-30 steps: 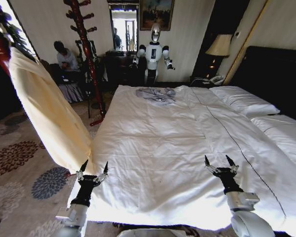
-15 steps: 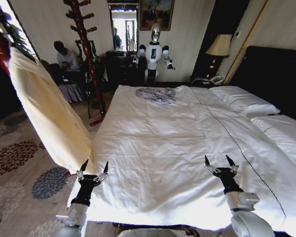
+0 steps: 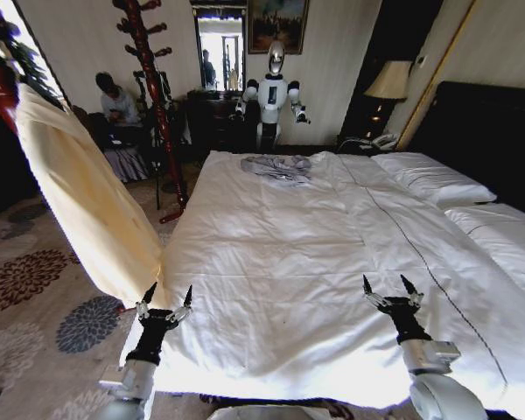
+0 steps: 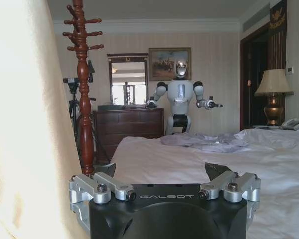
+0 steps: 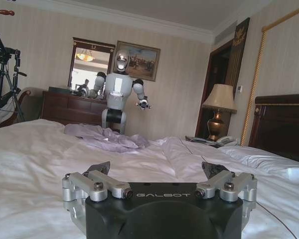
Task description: Pick up the clothes from the bed and hang them on the clothes hanger.
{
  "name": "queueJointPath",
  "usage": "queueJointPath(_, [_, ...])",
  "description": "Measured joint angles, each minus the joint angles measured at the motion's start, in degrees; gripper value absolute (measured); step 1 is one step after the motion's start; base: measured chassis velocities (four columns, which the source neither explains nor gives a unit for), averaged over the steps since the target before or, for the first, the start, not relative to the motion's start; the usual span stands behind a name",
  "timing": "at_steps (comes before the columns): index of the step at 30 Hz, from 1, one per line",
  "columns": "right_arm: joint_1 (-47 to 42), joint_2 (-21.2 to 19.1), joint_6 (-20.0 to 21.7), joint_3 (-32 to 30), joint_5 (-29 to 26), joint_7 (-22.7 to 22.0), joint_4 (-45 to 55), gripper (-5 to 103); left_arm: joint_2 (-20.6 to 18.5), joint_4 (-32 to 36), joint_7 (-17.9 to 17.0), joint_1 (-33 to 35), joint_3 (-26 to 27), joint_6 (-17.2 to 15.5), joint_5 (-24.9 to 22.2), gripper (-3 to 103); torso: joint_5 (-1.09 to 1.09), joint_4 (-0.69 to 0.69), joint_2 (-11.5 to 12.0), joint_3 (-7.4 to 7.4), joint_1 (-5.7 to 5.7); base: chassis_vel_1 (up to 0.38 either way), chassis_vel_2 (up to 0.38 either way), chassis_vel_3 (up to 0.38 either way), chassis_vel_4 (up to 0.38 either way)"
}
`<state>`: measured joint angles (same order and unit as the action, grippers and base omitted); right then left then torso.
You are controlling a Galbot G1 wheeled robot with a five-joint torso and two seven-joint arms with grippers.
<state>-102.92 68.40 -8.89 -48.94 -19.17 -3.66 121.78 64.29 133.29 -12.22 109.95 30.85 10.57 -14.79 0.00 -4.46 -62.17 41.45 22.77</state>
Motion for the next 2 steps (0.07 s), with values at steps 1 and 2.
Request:
queueJointPath(1, [0.0,0.0,0.0,0.0,0.0,0.0,0.0,100,0.0,0.0,0.0,0.0,0.0,-0.01,0.0,100,0.0,0.0,0.0,0.0,0.0,0.0,0.0,0.0,0.0])
queueJointPath(2, [0.0,0.0,0.0,0.0,0.0,0.0,0.0,100,0.0,0.0,0.0,0.0,0.0,-0.01,0.0,100,0.0,0.0,0.0,0.0,0.0,0.0,0.0,0.0,0.0])
